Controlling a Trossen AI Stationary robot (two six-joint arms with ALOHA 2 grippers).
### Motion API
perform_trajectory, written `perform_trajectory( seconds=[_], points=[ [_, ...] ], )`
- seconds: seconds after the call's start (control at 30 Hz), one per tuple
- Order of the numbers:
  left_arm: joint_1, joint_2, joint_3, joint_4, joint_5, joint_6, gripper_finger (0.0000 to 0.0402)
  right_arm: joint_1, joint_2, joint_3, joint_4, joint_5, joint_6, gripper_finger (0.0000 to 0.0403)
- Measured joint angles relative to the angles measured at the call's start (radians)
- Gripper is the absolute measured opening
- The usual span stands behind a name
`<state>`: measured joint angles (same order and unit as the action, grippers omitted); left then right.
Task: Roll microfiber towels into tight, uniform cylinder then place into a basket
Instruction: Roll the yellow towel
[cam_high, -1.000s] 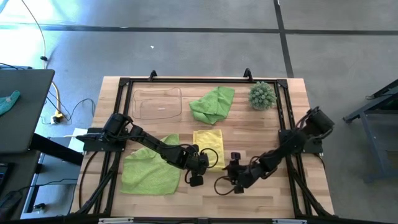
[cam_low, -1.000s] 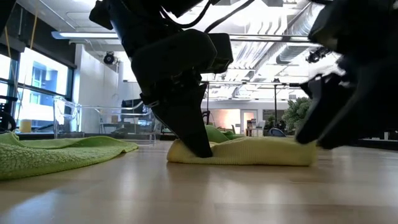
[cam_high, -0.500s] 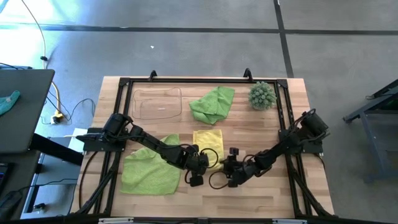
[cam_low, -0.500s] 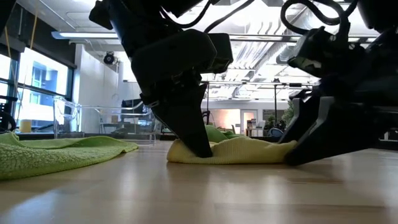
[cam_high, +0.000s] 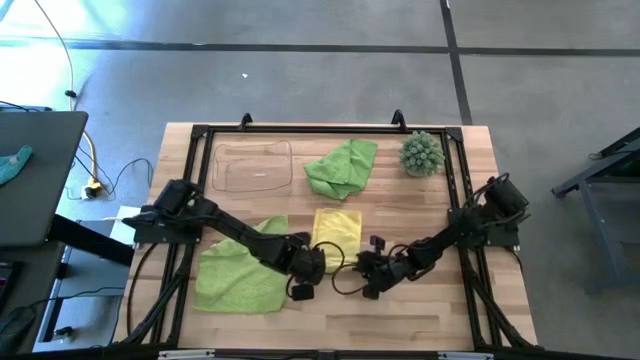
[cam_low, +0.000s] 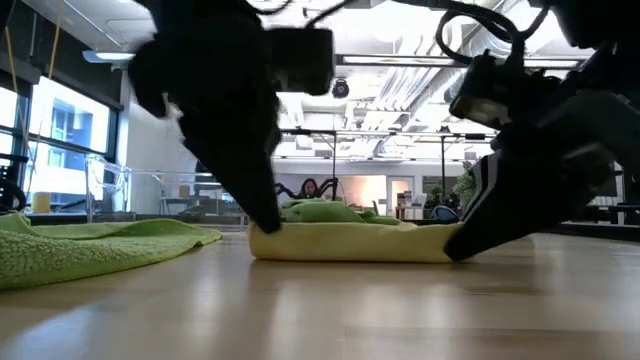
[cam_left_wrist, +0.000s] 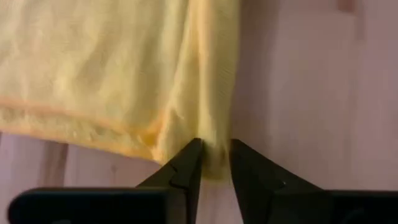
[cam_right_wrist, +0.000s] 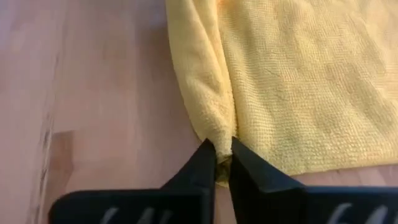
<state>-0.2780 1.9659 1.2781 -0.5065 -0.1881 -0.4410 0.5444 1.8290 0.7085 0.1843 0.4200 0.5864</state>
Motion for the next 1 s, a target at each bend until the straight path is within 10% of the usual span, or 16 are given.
perform_trajectory(
  seconds=[0.27, 0.5, 1.0],
  points=[
    [-0.079, -0.021, 0.001, 0.047, -0.035, 0.098, 0.0103, -0.061, -0.005, 0.0, 0.028, -0.166, 0.174, 0.001],
    [-0.138, -0.021, 0.002, 0.059, -0.276, 0.177, 0.0107, -0.084, -0.007, 0.0, 0.036, -0.212, 0.201, 0.0008],
    [-0.076, 0.079, 0.004, 0.061, -0.292, 0.209, 0.0176, -0.086, -0.006, -0.003, 0.043, -0.212, 0.2, 0.0012]
  ],
)
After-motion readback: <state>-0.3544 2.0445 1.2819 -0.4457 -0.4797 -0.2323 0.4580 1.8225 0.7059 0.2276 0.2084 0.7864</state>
